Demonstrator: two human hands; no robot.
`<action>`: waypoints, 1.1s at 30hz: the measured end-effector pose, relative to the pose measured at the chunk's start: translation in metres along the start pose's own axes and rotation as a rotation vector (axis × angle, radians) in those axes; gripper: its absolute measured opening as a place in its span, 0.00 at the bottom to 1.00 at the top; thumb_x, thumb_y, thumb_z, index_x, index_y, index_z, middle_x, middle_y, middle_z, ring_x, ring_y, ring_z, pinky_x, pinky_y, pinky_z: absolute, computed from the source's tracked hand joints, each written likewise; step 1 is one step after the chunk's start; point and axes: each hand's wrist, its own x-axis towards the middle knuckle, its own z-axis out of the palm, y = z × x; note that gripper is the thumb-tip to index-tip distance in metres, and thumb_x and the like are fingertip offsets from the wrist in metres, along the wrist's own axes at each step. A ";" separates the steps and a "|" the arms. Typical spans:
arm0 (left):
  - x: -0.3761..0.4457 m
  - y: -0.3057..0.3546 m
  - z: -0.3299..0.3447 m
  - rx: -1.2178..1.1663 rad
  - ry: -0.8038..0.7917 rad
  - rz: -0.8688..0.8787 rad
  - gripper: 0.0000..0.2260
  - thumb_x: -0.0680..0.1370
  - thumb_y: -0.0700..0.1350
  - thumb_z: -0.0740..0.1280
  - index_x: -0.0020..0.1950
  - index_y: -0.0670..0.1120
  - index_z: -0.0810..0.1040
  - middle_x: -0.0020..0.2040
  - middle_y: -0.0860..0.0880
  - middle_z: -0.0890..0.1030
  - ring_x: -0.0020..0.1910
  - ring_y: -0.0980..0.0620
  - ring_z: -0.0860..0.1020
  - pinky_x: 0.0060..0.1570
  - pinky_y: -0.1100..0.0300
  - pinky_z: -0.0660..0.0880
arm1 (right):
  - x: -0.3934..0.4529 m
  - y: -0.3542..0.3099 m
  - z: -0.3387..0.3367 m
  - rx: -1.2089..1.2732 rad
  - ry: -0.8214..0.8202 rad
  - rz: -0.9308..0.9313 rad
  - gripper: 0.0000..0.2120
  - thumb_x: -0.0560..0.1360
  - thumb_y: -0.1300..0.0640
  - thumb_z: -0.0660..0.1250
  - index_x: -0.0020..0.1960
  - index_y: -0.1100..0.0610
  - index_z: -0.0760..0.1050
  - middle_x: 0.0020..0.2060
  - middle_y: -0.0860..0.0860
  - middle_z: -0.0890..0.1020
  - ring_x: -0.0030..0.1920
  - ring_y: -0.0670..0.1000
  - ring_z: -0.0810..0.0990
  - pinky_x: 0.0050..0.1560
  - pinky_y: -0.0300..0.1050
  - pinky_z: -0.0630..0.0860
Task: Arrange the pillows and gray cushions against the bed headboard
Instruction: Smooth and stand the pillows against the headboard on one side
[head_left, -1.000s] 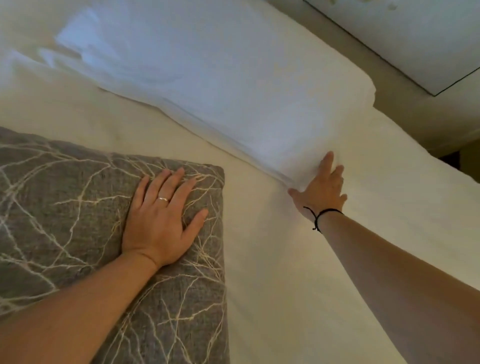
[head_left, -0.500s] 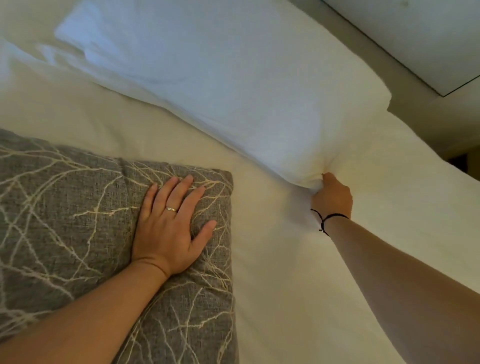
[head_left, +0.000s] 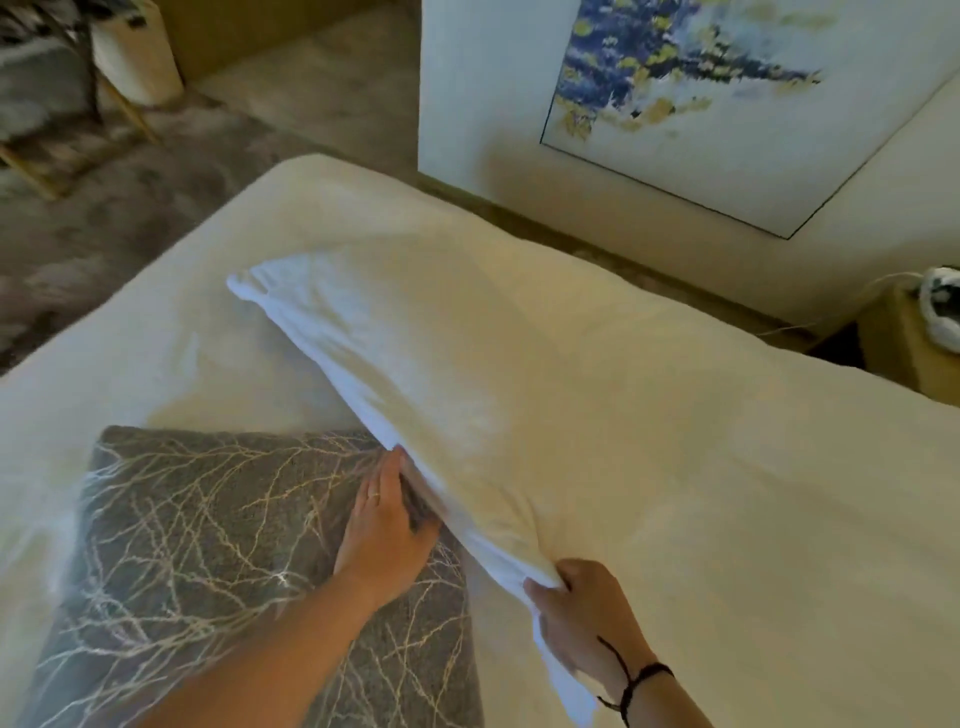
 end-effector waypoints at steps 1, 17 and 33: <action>-0.016 0.018 -0.004 -0.040 -0.026 0.043 0.40 0.77 0.58 0.67 0.76 0.64 0.40 0.80 0.55 0.51 0.79 0.48 0.54 0.74 0.41 0.62 | -0.026 0.006 -0.009 0.031 0.034 0.013 0.19 0.74 0.50 0.67 0.29 0.54 0.66 0.25 0.48 0.74 0.28 0.48 0.71 0.31 0.42 0.66; -0.247 0.302 0.083 0.661 -0.402 1.134 0.15 0.81 0.56 0.60 0.63 0.52 0.76 0.62 0.47 0.78 0.64 0.46 0.74 0.70 0.51 0.63 | -0.368 0.274 -0.126 0.326 0.077 0.009 0.21 0.75 0.47 0.70 0.32 0.57 0.68 0.30 0.51 0.66 0.31 0.48 0.63 0.36 0.45 0.58; -0.364 0.336 0.159 1.070 -0.502 0.724 0.15 0.79 0.62 0.58 0.46 0.51 0.72 0.48 0.53 0.74 0.45 0.50 0.75 0.45 0.54 0.72 | -0.423 0.345 -0.060 0.461 -0.162 -0.198 0.20 0.78 0.47 0.62 0.31 0.53 0.68 0.26 0.49 0.72 0.26 0.47 0.70 0.32 0.41 0.67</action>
